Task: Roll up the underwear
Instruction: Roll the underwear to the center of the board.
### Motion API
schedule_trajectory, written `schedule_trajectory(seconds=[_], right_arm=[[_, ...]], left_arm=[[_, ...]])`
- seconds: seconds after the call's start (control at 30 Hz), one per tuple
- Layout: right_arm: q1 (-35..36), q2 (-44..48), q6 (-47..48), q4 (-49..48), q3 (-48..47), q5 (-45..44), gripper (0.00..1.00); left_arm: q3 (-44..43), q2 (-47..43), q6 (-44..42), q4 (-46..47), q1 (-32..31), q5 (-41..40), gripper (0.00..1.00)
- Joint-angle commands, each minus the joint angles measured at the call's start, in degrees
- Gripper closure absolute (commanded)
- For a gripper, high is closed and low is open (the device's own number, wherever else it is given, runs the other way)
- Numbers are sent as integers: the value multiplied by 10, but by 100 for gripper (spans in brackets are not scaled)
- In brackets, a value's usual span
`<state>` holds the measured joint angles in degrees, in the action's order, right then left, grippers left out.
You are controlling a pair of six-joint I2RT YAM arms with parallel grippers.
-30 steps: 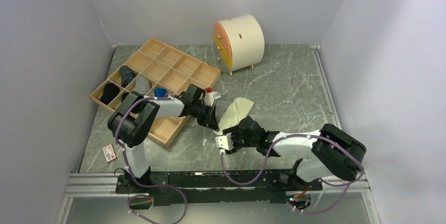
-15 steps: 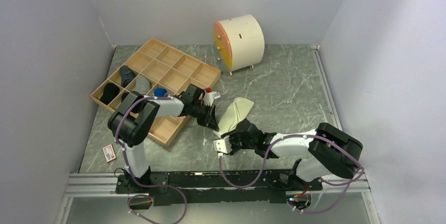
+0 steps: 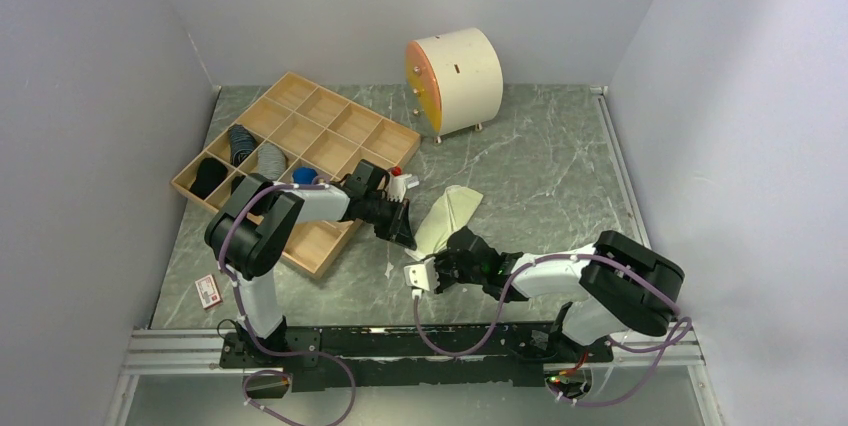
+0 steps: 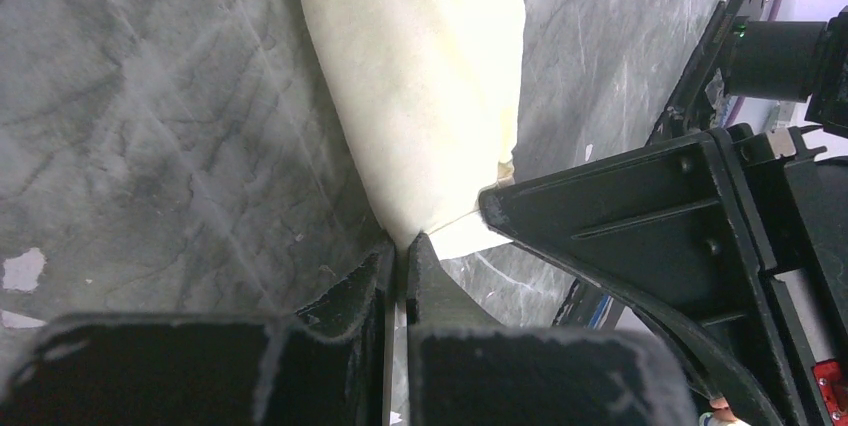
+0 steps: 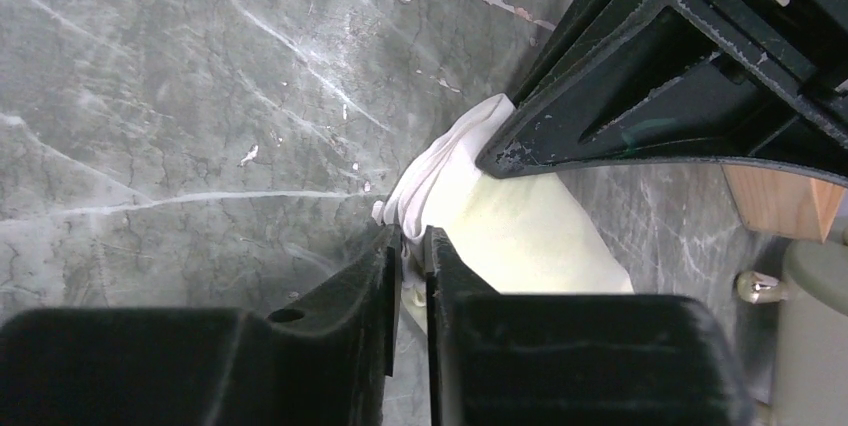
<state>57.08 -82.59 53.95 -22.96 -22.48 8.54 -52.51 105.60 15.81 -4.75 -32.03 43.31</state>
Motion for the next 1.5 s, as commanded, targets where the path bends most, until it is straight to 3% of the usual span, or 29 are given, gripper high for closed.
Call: schedule_trajectory(seconds=[0.0,0.07,0.13,0.3,0.47,0.7,0.9,1.17,1.47], right_arm=[[2,-3,-12,-12,-14,14,90],[2,-4,-32,-26,-14,25,100],[1,-5,-53,-32,-17,17,100],[-12,13,-138,-48,-25,55,100],[-14,3,-231,-31,-41,99,100],[-14,8,-341,-143,19,100,100],[-16,2,-452,-239,71,81,100],[-16,-7,-681,-409,155,4,100],[-33,-20,-859,-466,176,-27,100]], left_arm=[[16,7,-2,-9,4,-18,95],[22,4,15,6,4,-16,90],[29,-3,32,19,5,-19,87],[56,-36,102,81,12,-33,66],[59,-63,139,95,13,-71,56],[63,-101,158,81,22,-123,49],[66,-151,156,59,24,-153,46],[103,-206,157,60,24,-149,46],[137,-224,159,87,23,-127,48]])
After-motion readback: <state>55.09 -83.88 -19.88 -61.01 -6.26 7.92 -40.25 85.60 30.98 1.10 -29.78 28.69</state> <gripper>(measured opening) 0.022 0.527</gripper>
